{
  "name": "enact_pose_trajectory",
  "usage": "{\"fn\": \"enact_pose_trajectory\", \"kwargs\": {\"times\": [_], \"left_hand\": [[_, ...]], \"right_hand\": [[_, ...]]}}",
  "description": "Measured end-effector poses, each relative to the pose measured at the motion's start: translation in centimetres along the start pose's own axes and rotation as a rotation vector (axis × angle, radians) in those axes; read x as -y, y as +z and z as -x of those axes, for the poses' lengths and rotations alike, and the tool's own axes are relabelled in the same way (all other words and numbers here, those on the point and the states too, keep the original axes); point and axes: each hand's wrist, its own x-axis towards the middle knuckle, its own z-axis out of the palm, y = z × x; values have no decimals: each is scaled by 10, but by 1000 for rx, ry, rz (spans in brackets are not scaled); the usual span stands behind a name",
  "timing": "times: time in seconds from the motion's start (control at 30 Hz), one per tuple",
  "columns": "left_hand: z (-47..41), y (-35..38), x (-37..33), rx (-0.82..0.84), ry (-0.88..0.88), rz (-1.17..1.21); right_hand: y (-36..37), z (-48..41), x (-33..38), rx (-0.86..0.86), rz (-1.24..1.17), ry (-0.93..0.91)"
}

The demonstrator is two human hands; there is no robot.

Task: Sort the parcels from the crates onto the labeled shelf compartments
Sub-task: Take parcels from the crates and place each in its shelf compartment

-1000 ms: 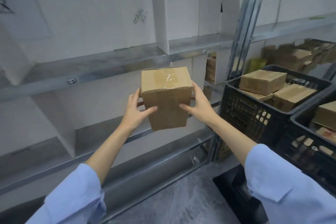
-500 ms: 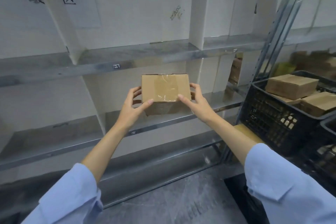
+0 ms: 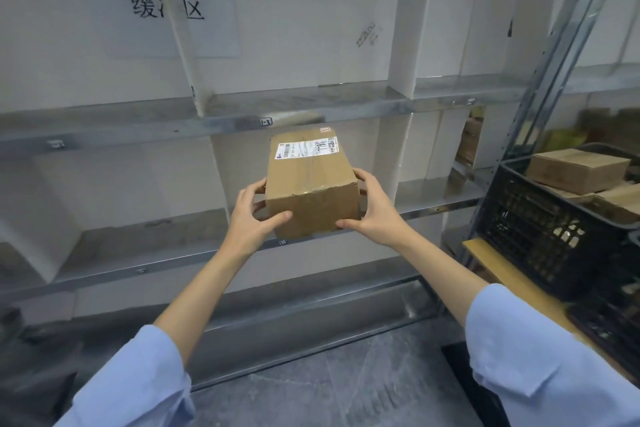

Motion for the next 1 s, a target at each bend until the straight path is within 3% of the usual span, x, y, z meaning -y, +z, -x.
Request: {"fn": "enact_pose_trajectory", "kwargs": {"times": [0.6,0.87,1.0], "left_hand": [[47,-38,-15,-55,40,19],[54,-72,-11,-134,43,-20],[59,-99,-11,-217,27,-83]], "right_hand": [[22,23,43,-6,16,-126],[42,8,63,137,-76,-196],[65,-11,87,225,-237,-202]]}}
